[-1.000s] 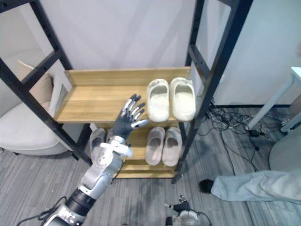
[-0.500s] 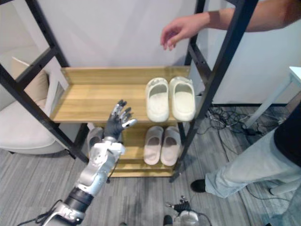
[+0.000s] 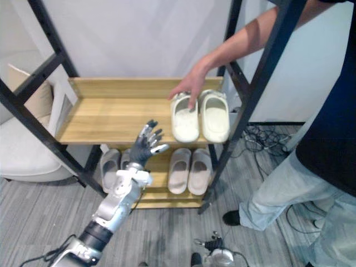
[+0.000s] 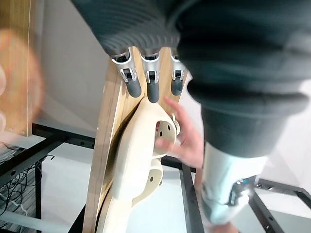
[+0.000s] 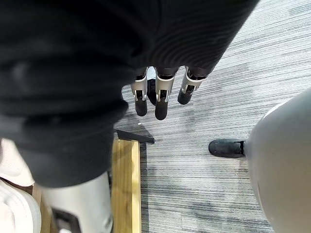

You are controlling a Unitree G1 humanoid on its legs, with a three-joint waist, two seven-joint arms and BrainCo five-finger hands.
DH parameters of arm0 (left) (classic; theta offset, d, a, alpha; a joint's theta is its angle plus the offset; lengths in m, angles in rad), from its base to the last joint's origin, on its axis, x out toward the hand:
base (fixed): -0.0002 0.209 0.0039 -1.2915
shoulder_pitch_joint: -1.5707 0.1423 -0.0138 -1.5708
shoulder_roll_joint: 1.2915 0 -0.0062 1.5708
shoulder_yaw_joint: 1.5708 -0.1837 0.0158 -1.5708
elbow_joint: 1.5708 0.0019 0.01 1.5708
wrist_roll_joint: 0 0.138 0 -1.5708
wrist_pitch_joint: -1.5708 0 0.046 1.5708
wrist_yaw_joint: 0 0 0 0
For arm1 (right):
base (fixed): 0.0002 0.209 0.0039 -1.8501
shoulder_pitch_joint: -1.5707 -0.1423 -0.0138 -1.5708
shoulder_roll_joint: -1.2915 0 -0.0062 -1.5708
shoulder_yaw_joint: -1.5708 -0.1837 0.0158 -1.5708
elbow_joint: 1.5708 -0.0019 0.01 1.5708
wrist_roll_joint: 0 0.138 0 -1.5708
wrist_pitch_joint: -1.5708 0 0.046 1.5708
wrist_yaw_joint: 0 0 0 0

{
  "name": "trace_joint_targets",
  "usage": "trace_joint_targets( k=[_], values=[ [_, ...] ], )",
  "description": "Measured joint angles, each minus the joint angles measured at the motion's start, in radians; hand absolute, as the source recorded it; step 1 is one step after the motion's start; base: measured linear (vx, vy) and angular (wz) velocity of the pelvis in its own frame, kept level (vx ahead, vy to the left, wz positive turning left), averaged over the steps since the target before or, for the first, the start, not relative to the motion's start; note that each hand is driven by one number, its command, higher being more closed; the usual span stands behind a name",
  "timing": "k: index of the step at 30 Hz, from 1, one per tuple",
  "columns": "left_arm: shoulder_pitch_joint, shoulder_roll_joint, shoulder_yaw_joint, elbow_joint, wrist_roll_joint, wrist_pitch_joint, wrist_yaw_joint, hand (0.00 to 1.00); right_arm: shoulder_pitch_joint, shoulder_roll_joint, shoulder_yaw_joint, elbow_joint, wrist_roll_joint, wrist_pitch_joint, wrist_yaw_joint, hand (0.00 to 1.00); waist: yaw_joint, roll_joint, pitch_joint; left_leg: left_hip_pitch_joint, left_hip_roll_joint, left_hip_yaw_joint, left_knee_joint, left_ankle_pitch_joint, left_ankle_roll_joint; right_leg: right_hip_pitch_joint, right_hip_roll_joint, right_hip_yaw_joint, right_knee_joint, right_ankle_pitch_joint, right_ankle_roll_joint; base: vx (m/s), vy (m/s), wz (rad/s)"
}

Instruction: Organize the slippers on the shoe rack

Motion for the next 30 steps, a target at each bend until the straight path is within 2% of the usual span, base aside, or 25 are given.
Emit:
trace_joint_targets(
  k=[5,22,27,30],
  values=[
    [-0.035,-0.024,-0.044,0.038,0.001,0.000,-0.013,0.00,0.000,0.000,0.000,0.000,0.000,0.000,-0.003,0.00,-0.006,0.000,0.000,0.000,0.000,0.002,0.000,-0.001,0.000,-0.001,0.000,0.002,0.000,0.000,0.000,0.00,0.000,0.00],
    [-0.060,-0.023,-0.054,0.071,0.001,0.002,-0.013,0.00,-0.002,0.000,0.000,0.000,0.000,0.000,-0.005,0.00,-0.010,0.000,0.000,-0.001,-0.001,0.005,0.001,-0.004,-0.001,-0.003,0.000,0.008,0.000,0.000,0.000,0.00,0.000,0.00],
    [-0.016,-0.018,-0.059,-0.001,-0.001,0.016,-0.017,0.00,-0.003,-0.001,0.001,0.000,0.000,0.000,-0.005,0.00,-0.008,0.002,0.000,-0.001,-0.001,0.004,0.002,-0.004,0.000,0.000,0.000,0.007,0.000,0.000,0.000,0.00,0.000,0.00],
    [0.052,-0.016,-0.089,-0.063,-0.022,0.017,-0.046,0.00,-0.003,-0.002,0.002,0.001,0.000,0.000,-0.004,0.00,-0.001,0.005,-0.002,-0.001,-0.001,0.002,0.002,-0.004,0.000,0.001,0.000,0.005,0.000,0.000,0.000,0.00,0.000,0.00]
  ],
)
